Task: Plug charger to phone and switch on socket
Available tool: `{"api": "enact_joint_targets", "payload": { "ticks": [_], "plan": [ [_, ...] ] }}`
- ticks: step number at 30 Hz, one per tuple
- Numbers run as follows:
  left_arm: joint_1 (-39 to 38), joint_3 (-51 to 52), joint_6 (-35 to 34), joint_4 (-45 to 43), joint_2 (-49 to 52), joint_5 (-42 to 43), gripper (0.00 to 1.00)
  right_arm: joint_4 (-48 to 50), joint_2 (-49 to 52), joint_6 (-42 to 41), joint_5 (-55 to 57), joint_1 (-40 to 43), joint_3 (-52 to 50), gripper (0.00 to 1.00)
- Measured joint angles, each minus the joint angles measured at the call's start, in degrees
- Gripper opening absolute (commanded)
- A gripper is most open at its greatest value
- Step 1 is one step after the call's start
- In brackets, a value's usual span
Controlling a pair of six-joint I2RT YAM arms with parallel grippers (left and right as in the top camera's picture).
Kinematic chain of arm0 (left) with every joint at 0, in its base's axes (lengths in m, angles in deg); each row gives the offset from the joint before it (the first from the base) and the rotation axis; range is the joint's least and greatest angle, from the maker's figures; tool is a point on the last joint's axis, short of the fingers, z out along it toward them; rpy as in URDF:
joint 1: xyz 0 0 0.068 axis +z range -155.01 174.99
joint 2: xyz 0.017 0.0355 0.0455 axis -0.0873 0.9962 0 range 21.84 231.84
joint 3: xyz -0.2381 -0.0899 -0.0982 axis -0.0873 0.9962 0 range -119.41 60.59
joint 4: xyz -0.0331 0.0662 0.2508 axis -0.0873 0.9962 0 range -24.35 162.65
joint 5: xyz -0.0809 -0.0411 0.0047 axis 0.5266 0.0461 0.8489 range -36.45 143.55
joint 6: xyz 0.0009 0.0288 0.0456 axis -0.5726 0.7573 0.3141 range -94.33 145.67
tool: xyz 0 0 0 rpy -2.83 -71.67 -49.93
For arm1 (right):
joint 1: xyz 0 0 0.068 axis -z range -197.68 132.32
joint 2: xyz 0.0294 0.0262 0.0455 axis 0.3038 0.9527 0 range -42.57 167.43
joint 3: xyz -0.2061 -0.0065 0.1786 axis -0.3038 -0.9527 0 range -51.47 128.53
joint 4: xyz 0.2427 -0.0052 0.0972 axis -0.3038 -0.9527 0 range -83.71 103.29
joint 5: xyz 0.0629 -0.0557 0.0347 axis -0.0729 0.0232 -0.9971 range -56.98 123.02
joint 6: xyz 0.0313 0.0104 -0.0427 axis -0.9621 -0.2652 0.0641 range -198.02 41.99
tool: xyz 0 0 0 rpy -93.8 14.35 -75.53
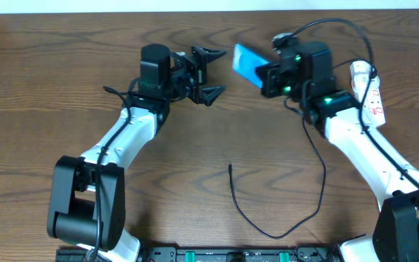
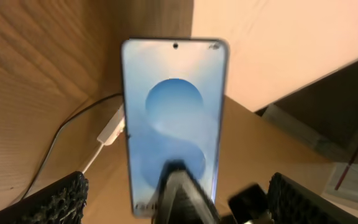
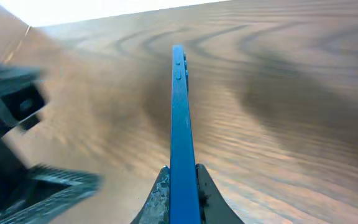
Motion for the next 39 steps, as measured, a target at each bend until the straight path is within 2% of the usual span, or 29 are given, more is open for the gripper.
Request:
{"api": "enact_joint_targets", "payload": {
  "ticks": [2,5,7,12,20,26,31,39],
  "plan": [
    [0.79,0.0,1.11,0.02,-1.2,0.02,0.91,0.0,0.02,-4.52,0.04,2.1,0.0,0.01],
    [1.81,0.0,3.26,-0.04,-3.87,0.07,0.91,0.07,0.02,-16.09,-0.35,4.94,0.0,0.01],
    [2.16,-0.04,4.13,-0.15,-4.81,0.17,0.91,0.28,0.02,-20.57,-0.87,5.42,0.0,0.01],
    [3.19,-0.31,5.38,0.15,-5.29,0.22,0.91,3.3,0.02,-38.29,-6.29,5.66,0.0,0.01],
    [3.32,-0.33,5.79,0.15,-5.29,-1.07,0.91,7.89,0.02,-57.2,-12.28,5.11,0.0,0.01],
    [3.3,-0.31,4.98,0.15,-5.29,-2.29,0.91,10.27,0.04,-65.0,-13.51,2.14,0.0,0.01],
    [3.3,-0.33,1.68,0.17,-5.27,-3.3,0.92,14.69,0.04,-68.35,-13.88,-0.33,0.0,0.01],
    [3.3,-0.33,-0.74,1.38,-5.29,-5.31,0.91,16.39,0.04,-72.54,-14.21,-3.1,0.0,0.01]
  ]
}}
